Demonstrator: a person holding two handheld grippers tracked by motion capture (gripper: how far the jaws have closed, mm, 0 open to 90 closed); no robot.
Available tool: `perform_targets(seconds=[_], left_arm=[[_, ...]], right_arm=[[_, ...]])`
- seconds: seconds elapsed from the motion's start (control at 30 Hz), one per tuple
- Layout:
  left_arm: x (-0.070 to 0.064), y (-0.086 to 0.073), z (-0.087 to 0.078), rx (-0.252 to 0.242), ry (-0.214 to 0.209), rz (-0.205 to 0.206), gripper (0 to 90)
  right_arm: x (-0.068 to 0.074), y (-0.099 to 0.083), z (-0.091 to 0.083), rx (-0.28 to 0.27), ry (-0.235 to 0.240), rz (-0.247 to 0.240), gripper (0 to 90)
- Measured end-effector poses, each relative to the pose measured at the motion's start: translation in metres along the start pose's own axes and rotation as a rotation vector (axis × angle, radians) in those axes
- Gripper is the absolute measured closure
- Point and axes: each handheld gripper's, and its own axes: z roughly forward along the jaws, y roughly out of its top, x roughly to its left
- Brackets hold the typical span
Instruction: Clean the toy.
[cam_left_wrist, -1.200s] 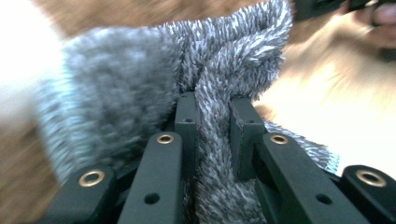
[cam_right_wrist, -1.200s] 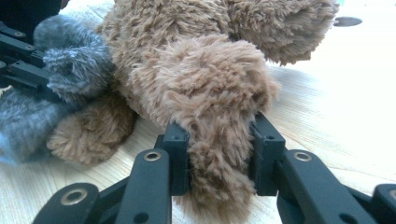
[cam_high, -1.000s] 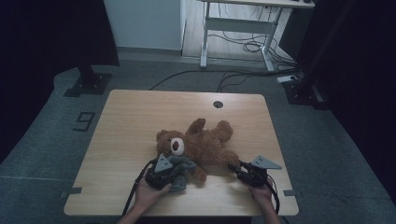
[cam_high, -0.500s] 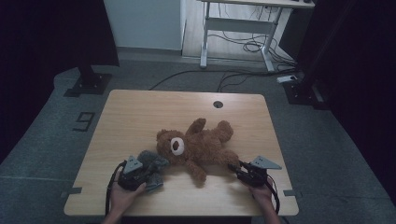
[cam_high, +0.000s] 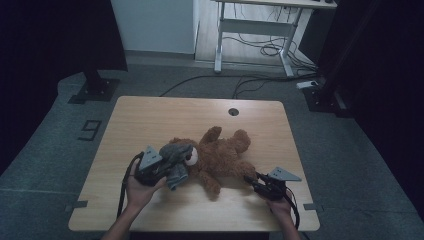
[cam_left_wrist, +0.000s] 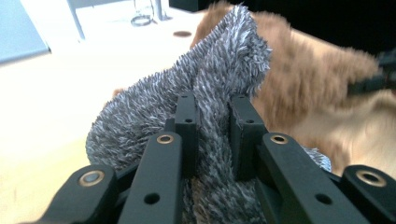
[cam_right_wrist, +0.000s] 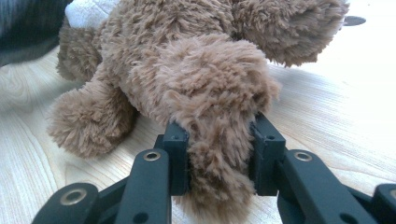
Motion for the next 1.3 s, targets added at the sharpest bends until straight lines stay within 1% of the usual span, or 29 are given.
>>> perform_targets(seconds=[0.07,0.1,0.17,0.2,0.27,0.33,0.43,0.57,0.67,0.77,0.8,0.83,0.9,0.97,1.07,1.1,1.13,1.17,1.23,1.3], left_arm=[[-0.001,0.015,0.011,-0.004,-0.009,0.003,76.0],[-0.001,0.021,0.018,0.003,-0.008,0.01,76.0],[-0.001,0.029,0.031,0.026,0.003,0.029,75.8],[0.0,0.033,0.041,0.047,0.013,0.037,75.8],[0.005,0.033,0.056,0.087,0.009,0.021,75.7],[0.009,0.027,0.063,0.112,0.001,0.006,75.3],[0.016,0.016,0.063,0.102,-0.012,-0.031,75.3],[0.023,0.006,0.058,0.099,-0.026,-0.065,75.8],[0.025,-0.002,0.057,0.099,-0.05,-0.087,76.4],[0.023,-0.008,0.055,0.086,-0.064,-0.095,76.9],[0.023,-0.009,0.055,0.083,-0.065,-0.093,76.9],[0.022,-0.012,0.053,0.073,-0.067,-0.1,77.0],[0.02,-0.017,0.052,0.061,-0.077,-0.11,77.2],[0.018,-0.021,0.051,0.051,-0.085,-0.117,77.4],[0.015,-0.025,0.047,0.04,-0.095,-0.117,77.5],[0.014,-0.027,0.047,0.034,-0.094,-0.114,77.5],[0.012,-0.028,0.046,0.029,-0.09,-0.109,77.5],[0.011,-0.029,0.045,0.025,-0.086,-0.108,77.5],[0.009,-0.03,0.043,0.02,-0.083,-0.105,77.5],[0.007,-0.032,0.042,0.019,-0.082,-0.098,77.5]], right_arm=[[0.0,0.0,0.0,0.003,0.001,-0.003,65.2],[0.0,0.0,0.0,0.004,0.001,-0.004,65.1],[0.0,0.0,0.0,0.002,0.002,-0.002,65.2],[0.0,0.0,0.0,0.002,0.002,-0.002,65.2],[0.0,0.0,0.0,0.001,0.004,-0.003,65.1],[-0.001,0.0,-0.001,0.002,0.005,-0.007,65.1],[0.0,0.0,-0.001,0.008,0.01,-0.018,65.0],[0.0,0.0,0.0,0.013,0.011,-0.017,65.0],[0.001,-0.001,0.0,0.017,0.01,-0.018,63.9],[0.0,-0.002,0.0,0.025,0.007,-0.015,58.5],[0.0,-0.002,-0.002,0.024,0.007,-0.012,56.1],[0.0,-0.002,-0.002,0.019,0.007,-0.009,53.9],[-0.001,-0.001,-0.005,-0.007,0.005,0.004,46.9],[-0.001,0.003,-0.01,-0.047,0.003,0.029,40.6],[0.002,0.012,-0.014,-0.112,-0.018,0.064,35.1],[0.003,0.016,-0.013,-0.125,-0.016,0.073,32.3],[0.004,0.02,-0.01,-0.125,-0.008,0.078,30.3],[0.006,0.024,-0.006,-0.114,0.0,0.079,28.8],[0.011,0.028,0.007,-0.073,0.024,0.068,25.6],[0.018,0.029,0.02,-0.033,0.03,0.051,22.9]])
